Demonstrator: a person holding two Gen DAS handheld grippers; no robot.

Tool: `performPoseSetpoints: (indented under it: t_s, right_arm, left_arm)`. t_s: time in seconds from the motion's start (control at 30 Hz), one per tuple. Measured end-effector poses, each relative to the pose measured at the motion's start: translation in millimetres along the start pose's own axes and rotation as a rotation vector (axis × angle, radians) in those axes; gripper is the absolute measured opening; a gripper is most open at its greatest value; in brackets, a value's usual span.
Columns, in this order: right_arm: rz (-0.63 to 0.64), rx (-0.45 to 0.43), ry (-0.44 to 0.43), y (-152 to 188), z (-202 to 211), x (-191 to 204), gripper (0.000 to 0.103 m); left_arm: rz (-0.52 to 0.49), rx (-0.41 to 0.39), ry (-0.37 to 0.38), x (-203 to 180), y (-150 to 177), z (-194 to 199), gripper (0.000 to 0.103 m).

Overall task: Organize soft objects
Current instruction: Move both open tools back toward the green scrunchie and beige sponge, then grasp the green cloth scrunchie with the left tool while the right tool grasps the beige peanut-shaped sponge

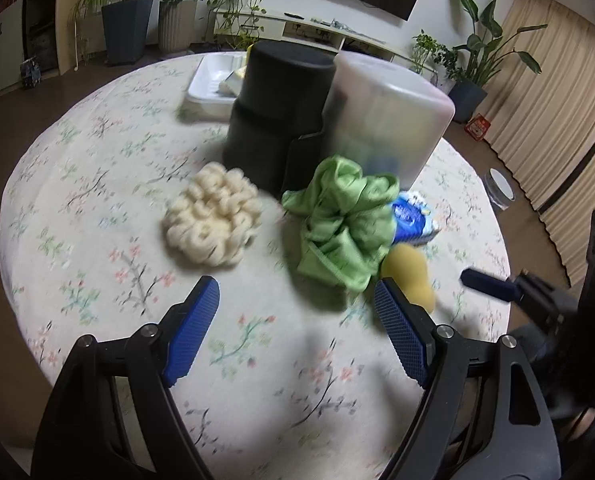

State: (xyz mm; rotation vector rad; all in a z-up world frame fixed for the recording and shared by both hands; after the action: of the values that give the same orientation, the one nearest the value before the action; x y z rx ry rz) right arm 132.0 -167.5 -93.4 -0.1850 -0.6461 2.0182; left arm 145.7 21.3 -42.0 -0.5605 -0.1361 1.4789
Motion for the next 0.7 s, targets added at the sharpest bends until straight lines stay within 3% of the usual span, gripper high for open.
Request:
performPoseSetpoints:
  t_s: [0.1,0.37,0.7]
  right_arm:
    - [-0.005,-0.003,0.008,-2,-6,4,0.079]
    - [-0.024,0.021,-0.004,-9,-22,1,0.058]
    - [-0.029,0.044,-0.029,-13,-35,2,0.054]
  left_arm:
    - [-0.014,-0.001,0.002,-7,-9,-6,0.079]
    - [-0.046,0.033,-0.015,-17,-28,-28,0.079]
    - [-0.073,0.07,-0.044,-27,-38,-46,0.08]
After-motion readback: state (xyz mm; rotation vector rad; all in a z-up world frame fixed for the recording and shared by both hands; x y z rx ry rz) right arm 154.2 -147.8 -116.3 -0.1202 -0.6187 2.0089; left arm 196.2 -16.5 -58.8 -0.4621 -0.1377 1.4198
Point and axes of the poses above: each gripper's, at about its wrist camera, not at the fingertips, and z roughly against the way its jaws point, x to its left, y to its underside, the point moved 4 cm from there along -z, roughly the way its jaws point, and after that the axes turned 12 degrees about x, right-handed, at the moved point
